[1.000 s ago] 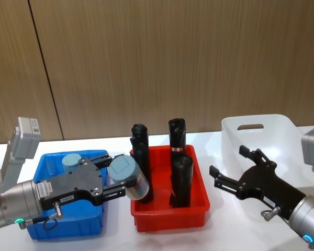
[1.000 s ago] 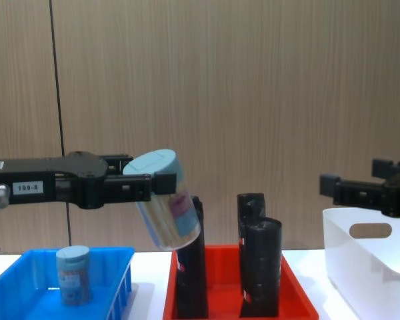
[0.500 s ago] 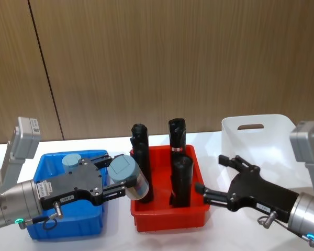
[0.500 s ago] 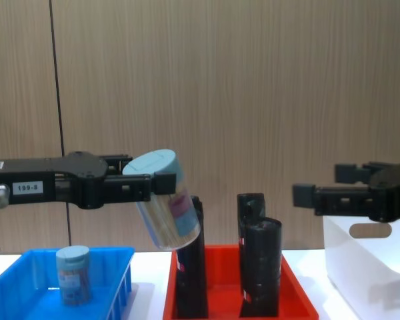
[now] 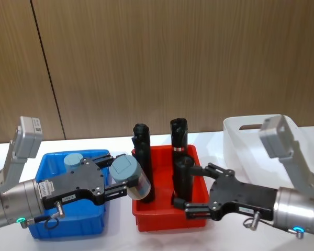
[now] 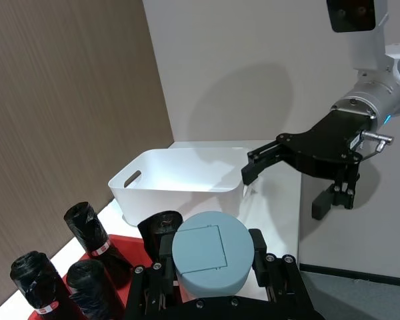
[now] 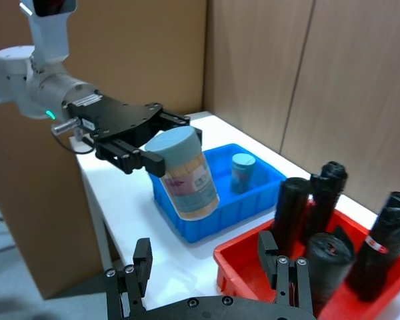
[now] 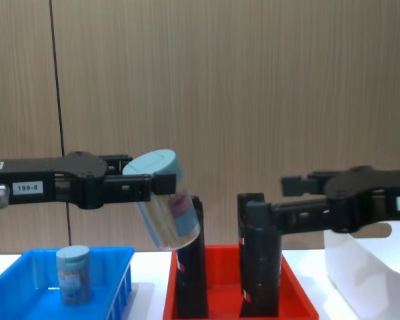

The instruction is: Pick the cotton swabs from the blue box and place them into the white box.

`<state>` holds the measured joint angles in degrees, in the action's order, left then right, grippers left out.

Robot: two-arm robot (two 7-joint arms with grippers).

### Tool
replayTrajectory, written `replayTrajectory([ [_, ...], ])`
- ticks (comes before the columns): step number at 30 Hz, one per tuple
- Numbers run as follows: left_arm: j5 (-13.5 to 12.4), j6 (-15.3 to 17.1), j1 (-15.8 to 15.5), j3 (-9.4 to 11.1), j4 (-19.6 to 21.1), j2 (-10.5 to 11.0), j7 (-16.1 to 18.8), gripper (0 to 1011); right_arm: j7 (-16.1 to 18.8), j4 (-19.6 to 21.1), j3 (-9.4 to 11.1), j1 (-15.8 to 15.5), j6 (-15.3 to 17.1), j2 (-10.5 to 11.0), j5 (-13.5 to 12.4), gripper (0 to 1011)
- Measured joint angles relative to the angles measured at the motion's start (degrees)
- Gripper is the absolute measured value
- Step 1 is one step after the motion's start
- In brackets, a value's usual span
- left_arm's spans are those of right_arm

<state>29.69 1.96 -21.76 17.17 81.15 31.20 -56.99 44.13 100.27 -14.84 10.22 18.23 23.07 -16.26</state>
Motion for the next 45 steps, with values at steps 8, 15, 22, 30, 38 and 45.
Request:
replayTrajectory([
  [8,0.0,0.0,0.0,0.0,0.0,0.0,0.0,671,3.7,-3.9,-1.9,4.1,1.5,-2.4,2.8,1002],
  [15,0.0,0.0,0.0,0.0,0.0,0.0,0.0,670,5.5,-7.2,-3.3,6.9,1.7,-4.2,4.6,1001],
  [22,0.0,0.0,0.0,0.0,0.0,0.0,0.0,671,6.3,-10.2,-4.4,9.2,1.5,-5.8,5.9,1001],
  [30,0.0,0.0,0.0,0.0,0.0,0.0,0.0,671,6.7,-12.9,-5.6,11.3,1.1,-7.4,7.1,1001],
  [38,0.0,0.0,0.0,0.0,0.0,0.0,0.0,670,6.7,-14.8,-6.7,12.7,0.7,-8.6,7.8,1002],
  [45,0.0,0.0,0.0,0.0,0.0,0.0,0.0,670,6.7,-16.2,-7.7,13.7,0.4,-9.6,8.3,1001],
])
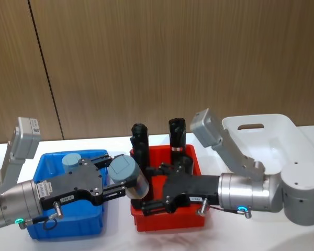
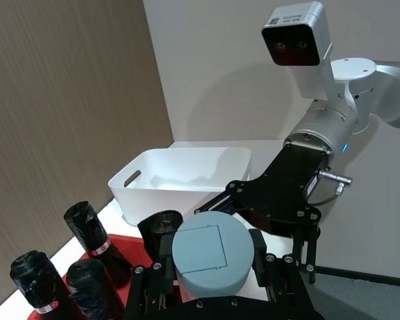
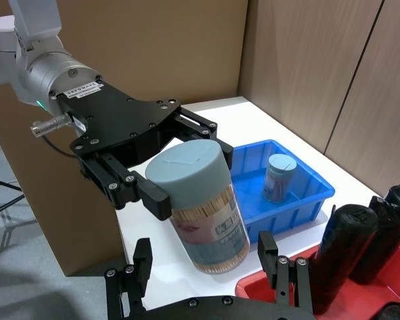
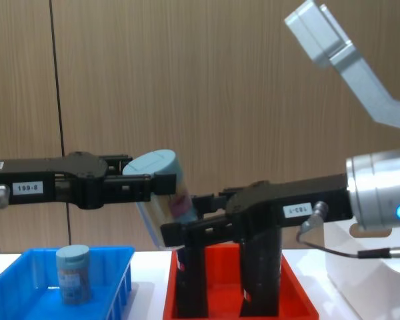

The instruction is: Pick the cotton swabs from the blue box and place them into the white box.

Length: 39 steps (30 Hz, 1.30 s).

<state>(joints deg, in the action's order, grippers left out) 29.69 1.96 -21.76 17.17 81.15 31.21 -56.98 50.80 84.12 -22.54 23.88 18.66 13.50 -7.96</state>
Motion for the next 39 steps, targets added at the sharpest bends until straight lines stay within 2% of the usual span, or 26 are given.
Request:
replayTrajectory([
  [24,0.0,0.0,0.0,0.0,0.0,0.0,0.0,670,-1.3,-3.9,-2.5,3.2,-0.4,-2.9,0.9,1002],
  [30,0.0,0.0,0.0,0.0,0.0,0.0,0.0,670,-1.6,-4.5,-3.0,3.6,-0.5,-3.3,1.2,897],
  [34,0.0,0.0,0.0,0.0,0.0,0.0,0.0,670,-1.6,-4.6,-3.3,3.8,-0.5,-3.3,1.5,797],
  [35,0.0,0.0,0.0,0.0,0.0,0.0,0.0,670,-1.6,-4.6,-3.3,3.8,-0.5,-3.3,1.6,744],
  [39,0.0,0.0,0.0,0.0,0.0,0.0,0.0,670,-1.5,-4.6,-3.6,3.9,-0.6,-3.3,1.7,658],
])
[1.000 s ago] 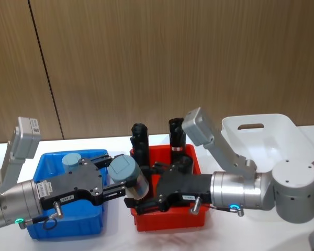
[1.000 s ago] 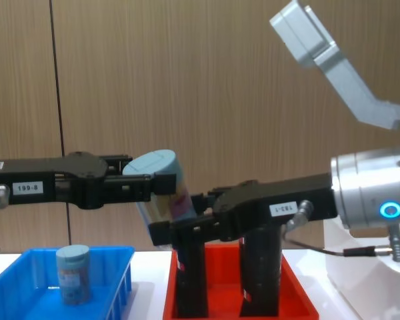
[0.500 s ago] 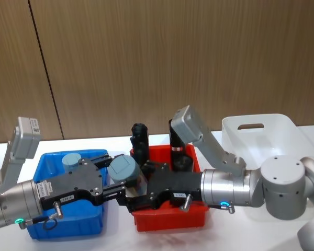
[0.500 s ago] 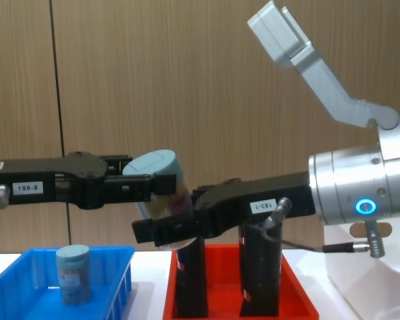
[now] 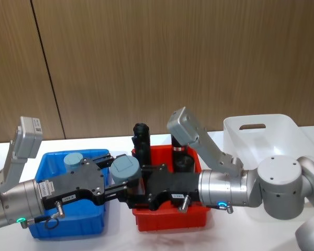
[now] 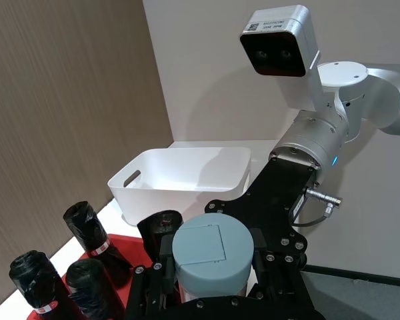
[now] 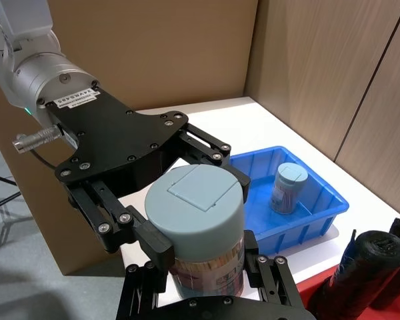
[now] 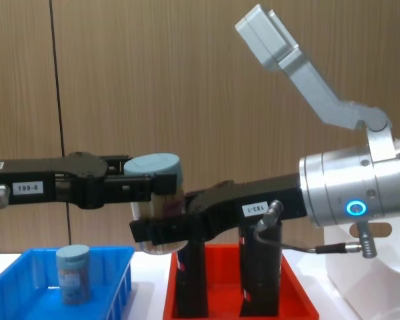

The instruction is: Pick the cotton swabs from the blue box and place them into the white box.

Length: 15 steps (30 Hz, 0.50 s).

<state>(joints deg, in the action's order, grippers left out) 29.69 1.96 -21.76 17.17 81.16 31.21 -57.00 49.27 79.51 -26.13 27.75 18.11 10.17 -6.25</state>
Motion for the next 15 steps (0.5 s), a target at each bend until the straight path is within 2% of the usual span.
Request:
replayTrajectory([
  [10,0.0,0.0,0.0,0.0,0.0,0.0,0.0,673,0.2,0.4,-0.4,0.1,0.0,0.4,0.3,647],
  [12,0.0,0.0,0.0,0.0,0.0,0.0,0.0,757,0.2,0.6,-0.5,0.0,0.0,0.5,0.3,647],
  [13,0.0,0.0,0.0,0.0,0.0,0.0,0.0,757,0.2,0.6,-0.5,0.0,0.0,0.5,0.3,647],
  [15,0.0,0.0,0.0,0.0,0.0,0.0,0.0,826,0.2,0.8,-0.5,-0.1,0.0,0.6,0.2,647],
])
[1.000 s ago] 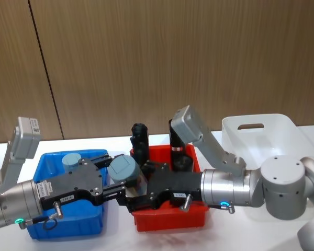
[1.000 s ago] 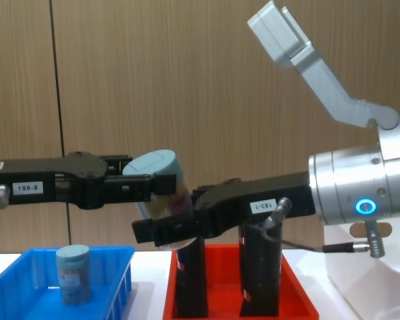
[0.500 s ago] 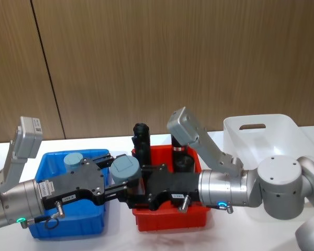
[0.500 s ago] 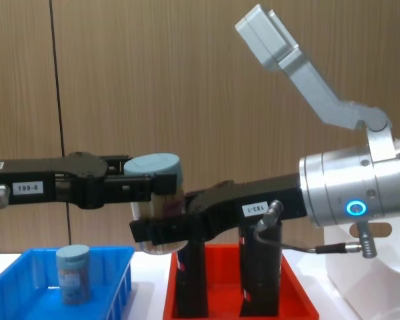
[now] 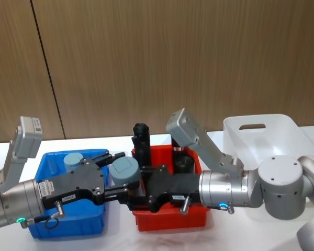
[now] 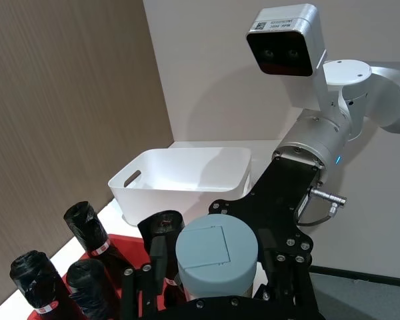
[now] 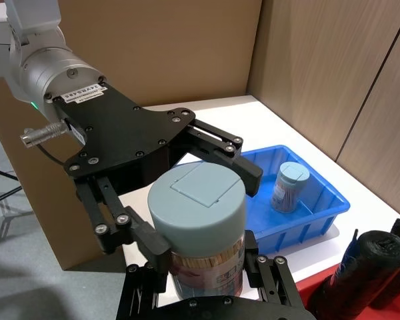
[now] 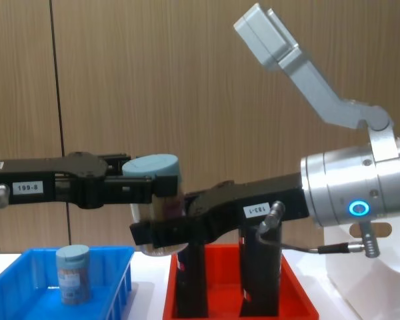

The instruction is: Pick the cotton swabs from the blue box and place them into the white box.

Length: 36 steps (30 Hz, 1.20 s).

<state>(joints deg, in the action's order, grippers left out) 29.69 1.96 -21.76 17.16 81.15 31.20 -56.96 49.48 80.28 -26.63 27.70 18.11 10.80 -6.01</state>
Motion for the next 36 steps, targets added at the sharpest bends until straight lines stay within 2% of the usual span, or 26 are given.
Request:
replayTrajectory([
  [1,0.0,0.0,0.0,0.0,0.0,0.0,0.0,826,0.0,0.1,0.0,0.0,0.0,0.1,0.0,647],
  [4,0.0,0.0,0.0,0.0,0.0,0.0,0.0,945,0.0,0.5,0.0,-0.2,-0.1,0.5,-0.3,647],
  [7,0.0,0.0,0.0,0.0,0.0,0.0,0.0,1004,0.0,0.9,0.1,-0.5,-0.2,0.8,-0.6,647],
  [22,0.0,0.0,0.0,0.0,0.0,0.0,0.0,1004,-2.4,3.1,2.3,-2.3,-0.9,4.3,-4.1,647],
  [27,0.0,0.0,0.0,0.0,0.0,0.0,0.0,1004,-4.0,3.5,3.6,-2.8,-1.2,5.8,-5.8,647],
  [36,0.0,0.0,0.0,0.0,0.0,0.0,0.0,1004,-7.8,3.6,7.3,-3.3,-2.2,9.4,-9.4,647],
])
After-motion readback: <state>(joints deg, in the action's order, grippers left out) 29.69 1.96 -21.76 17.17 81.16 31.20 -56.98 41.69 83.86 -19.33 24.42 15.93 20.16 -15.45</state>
